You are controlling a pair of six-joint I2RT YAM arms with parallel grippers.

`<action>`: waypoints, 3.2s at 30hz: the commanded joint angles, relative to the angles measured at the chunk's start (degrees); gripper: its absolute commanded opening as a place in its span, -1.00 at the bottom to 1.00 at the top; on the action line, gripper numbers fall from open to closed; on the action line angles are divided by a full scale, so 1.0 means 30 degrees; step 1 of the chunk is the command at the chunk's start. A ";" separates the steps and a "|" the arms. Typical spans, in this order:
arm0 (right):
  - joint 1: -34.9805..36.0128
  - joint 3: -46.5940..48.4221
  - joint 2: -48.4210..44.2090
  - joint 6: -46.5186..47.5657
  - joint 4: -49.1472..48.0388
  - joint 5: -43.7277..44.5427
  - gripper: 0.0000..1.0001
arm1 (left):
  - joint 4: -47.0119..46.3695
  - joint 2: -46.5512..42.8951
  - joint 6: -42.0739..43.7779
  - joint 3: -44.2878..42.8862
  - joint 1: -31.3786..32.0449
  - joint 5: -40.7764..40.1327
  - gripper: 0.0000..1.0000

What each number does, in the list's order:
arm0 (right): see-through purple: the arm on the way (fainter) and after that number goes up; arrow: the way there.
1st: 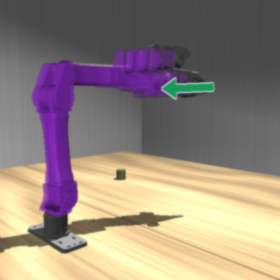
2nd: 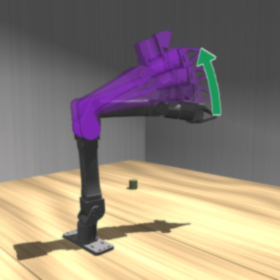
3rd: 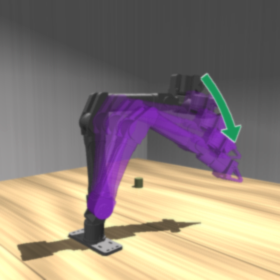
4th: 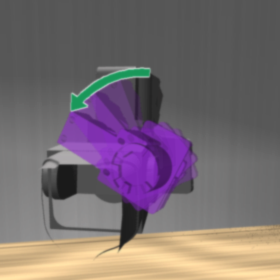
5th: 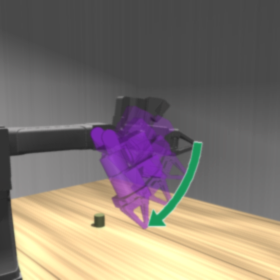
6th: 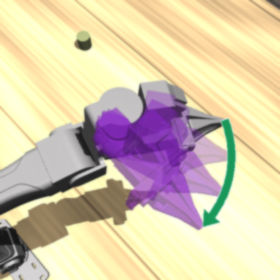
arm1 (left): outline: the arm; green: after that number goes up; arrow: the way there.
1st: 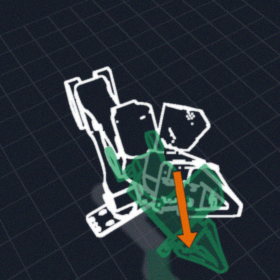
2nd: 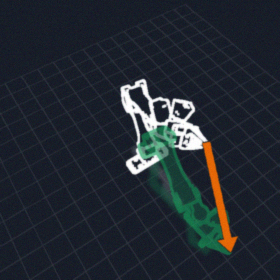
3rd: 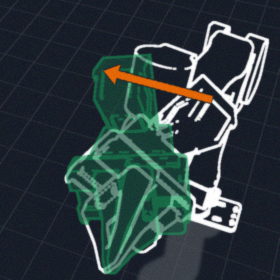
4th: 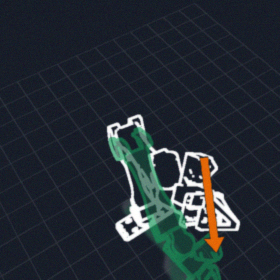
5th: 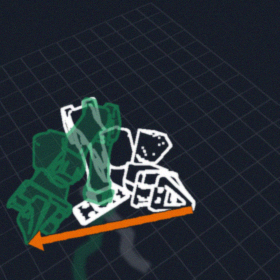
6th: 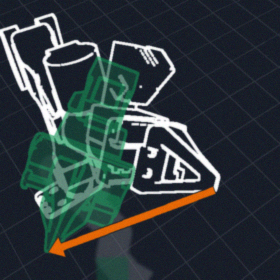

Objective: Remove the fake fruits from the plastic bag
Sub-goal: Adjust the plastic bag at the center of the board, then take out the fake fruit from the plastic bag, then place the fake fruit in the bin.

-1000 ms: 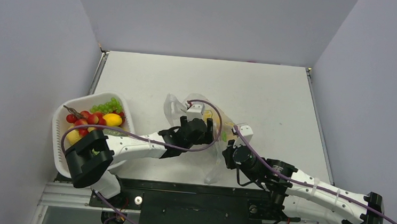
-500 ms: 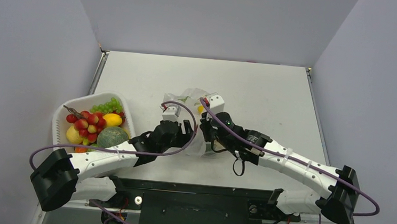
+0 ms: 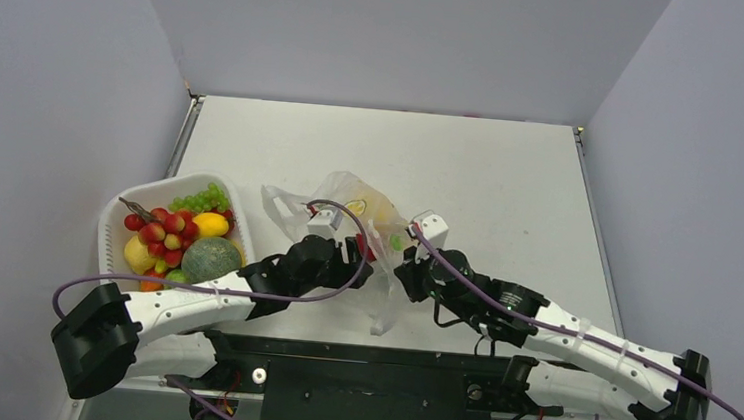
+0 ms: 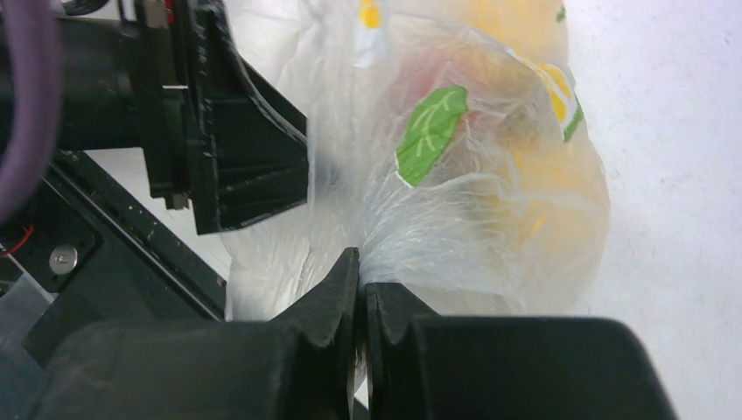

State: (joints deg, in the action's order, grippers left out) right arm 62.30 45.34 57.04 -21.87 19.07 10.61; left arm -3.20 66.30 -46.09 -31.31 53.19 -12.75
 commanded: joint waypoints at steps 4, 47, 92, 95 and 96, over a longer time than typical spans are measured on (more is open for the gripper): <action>-0.0069 -0.1580 -0.3097 -0.1991 0.0245 0.0747 -1.00 | -0.0778 -0.0468 0.1253 -0.1015 0.0275 -0.1183 0.31; -0.0510 -0.1373 -0.2857 -0.1880 0.0320 0.0809 -1.00 | -0.1933 0.9870 0.4262 -0.7174 0.0207 -0.2907 -0.19; -0.0557 -0.1172 -0.1228 -0.3209 -0.0321 0.2787 -1.00 | 1.9733 -0.5596 0.5037 -1.1074 -0.3580 -1.0646 -1.00; -0.0564 -0.1167 -0.1019 -0.3099 -0.0478 0.2793 -1.00 | 2.0908 -0.6150 0.4637 -1.0807 -0.5961 -1.2304 -1.00; -0.0563 -0.1139 -0.0963 -0.3049 -0.0488 0.2740 -1.00 | 2.1080 -0.6245 0.4521 -1.0680 -0.6557 -1.2493 -1.00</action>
State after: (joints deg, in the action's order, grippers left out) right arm 61.04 40.82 53.80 -30.79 20.14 17.39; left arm 51.53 49.32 -31.05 -62.26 39.81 -39.81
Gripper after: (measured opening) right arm 0.005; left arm 0.572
